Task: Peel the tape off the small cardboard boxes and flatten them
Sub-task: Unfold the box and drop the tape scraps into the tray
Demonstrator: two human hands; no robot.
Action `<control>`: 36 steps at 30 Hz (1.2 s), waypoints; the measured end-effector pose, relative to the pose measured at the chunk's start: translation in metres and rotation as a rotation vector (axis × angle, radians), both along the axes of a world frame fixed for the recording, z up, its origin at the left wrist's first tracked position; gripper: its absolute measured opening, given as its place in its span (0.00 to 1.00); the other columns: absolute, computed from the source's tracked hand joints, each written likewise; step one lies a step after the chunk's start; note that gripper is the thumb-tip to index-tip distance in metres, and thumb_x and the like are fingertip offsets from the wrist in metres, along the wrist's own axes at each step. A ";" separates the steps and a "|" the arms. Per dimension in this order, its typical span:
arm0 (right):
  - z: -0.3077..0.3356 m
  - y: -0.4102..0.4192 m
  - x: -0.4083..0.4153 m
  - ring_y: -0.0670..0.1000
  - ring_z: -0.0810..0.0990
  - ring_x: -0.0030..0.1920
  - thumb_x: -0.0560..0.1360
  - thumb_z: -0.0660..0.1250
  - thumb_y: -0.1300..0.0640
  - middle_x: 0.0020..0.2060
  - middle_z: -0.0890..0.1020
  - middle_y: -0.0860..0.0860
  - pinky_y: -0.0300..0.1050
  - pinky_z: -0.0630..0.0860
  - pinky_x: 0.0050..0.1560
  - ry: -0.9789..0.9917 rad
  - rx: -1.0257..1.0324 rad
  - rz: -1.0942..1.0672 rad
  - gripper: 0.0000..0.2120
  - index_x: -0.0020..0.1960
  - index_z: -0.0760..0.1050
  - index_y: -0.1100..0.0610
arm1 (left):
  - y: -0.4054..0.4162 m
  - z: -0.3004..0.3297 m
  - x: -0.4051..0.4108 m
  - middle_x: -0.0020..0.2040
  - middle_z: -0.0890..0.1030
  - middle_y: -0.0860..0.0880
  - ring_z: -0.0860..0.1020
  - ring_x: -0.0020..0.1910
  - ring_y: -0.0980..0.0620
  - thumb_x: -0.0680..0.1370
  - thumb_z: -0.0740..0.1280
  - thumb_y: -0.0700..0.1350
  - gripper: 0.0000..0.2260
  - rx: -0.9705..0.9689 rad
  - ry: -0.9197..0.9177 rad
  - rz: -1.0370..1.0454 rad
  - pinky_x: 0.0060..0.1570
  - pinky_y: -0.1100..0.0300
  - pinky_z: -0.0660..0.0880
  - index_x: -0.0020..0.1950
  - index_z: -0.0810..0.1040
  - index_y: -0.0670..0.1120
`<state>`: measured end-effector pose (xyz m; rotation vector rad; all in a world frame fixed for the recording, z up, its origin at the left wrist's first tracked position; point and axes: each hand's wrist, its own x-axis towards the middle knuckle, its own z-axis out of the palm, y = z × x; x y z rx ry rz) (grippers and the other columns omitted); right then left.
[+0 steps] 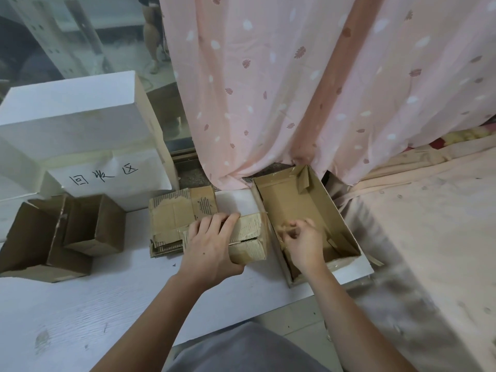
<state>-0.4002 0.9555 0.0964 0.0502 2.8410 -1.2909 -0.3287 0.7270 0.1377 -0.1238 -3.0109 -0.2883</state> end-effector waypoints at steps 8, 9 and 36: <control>-0.046 0.036 0.004 0.52 0.83 0.47 0.78 0.72 0.54 0.45 0.84 0.49 0.45 0.79 0.49 -0.297 0.249 -0.035 0.06 0.53 0.79 0.54 | 0.015 -0.011 -0.006 0.62 0.74 0.52 0.74 0.57 0.46 0.58 0.72 0.64 0.45 -0.074 -0.067 -0.079 0.60 0.48 0.70 0.73 0.70 0.52; -0.048 0.037 0.004 0.52 0.83 0.48 0.78 0.72 0.55 0.46 0.84 0.49 0.43 0.78 0.50 -0.304 0.243 -0.042 0.05 0.53 0.80 0.54 | 0.016 -0.013 -0.006 0.62 0.74 0.52 0.74 0.57 0.46 0.58 0.71 0.64 0.44 -0.088 -0.077 -0.099 0.60 0.49 0.70 0.73 0.70 0.51; 0.017 0.001 0.026 0.46 0.65 0.75 0.71 0.77 0.48 0.78 0.50 0.36 0.46 0.71 0.69 -0.004 0.110 0.668 0.44 0.79 0.55 0.35 | 0.022 -0.014 -0.005 0.68 0.73 0.53 0.72 0.64 0.49 0.62 0.69 0.71 0.51 -0.118 -0.121 -0.059 0.67 0.50 0.66 0.81 0.61 0.51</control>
